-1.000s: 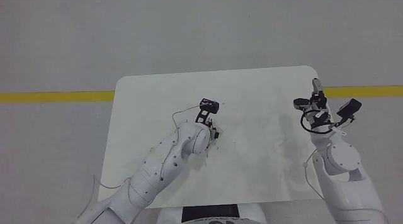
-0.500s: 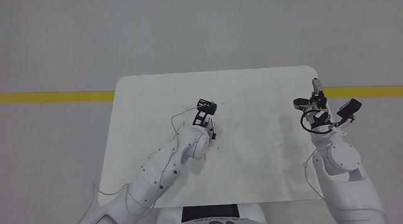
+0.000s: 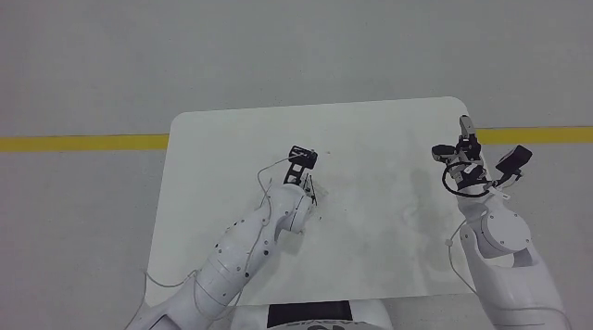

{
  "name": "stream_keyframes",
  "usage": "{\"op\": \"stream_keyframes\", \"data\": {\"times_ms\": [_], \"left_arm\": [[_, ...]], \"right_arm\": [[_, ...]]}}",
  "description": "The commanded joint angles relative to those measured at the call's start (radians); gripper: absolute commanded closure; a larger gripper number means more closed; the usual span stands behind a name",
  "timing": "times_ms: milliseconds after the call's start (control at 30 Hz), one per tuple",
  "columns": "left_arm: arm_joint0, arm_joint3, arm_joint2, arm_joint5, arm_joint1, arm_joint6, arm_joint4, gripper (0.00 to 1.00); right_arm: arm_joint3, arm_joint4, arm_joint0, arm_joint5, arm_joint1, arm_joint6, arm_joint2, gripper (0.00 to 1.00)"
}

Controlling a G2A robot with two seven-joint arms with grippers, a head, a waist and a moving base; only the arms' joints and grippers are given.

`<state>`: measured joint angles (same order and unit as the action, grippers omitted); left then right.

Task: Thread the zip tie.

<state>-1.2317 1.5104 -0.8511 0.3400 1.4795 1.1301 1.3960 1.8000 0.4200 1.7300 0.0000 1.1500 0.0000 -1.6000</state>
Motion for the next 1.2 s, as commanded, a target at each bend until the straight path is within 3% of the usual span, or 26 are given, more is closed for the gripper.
{"op": "stream_keyframes", "data": {"times_ms": [0,300,667,933,1000,1167], "left_arm": [[0.001,-0.010,-0.003,0.000,0.007,-0.001,0.004,0.80],[0.015,-0.053,-0.005,0.000,0.031,-0.012,0.005,0.80],[0.023,-0.079,-0.008,0.000,0.043,-0.022,0.008,0.80],[0.028,-0.095,-0.012,0.000,0.049,-0.025,0.006,0.90],[0.028,-0.097,-0.013,0.000,0.050,-0.025,0.007,1.00],[0.023,-0.090,-0.016,0.000,0.052,-0.022,0.016,1.00]], "right_arm": [[0.000,0.000,0.000,0.000,0.000,0.000,0.000,0.00],[0.000,0.000,0.000,0.000,0.000,0.000,0.000,0.00],[0.000,0.000,0.000,0.000,0.000,0.000,0.000,0.00],[0.000,0.000,0.000,0.000,0.000,0.000,0.000,0.00],[0.000,0.000,0.000,0.000,0.000,0.000,0.000,0.00],[0.000,0.000,0.000,0.000,0.000,0.000,0.000,0.00]]}}
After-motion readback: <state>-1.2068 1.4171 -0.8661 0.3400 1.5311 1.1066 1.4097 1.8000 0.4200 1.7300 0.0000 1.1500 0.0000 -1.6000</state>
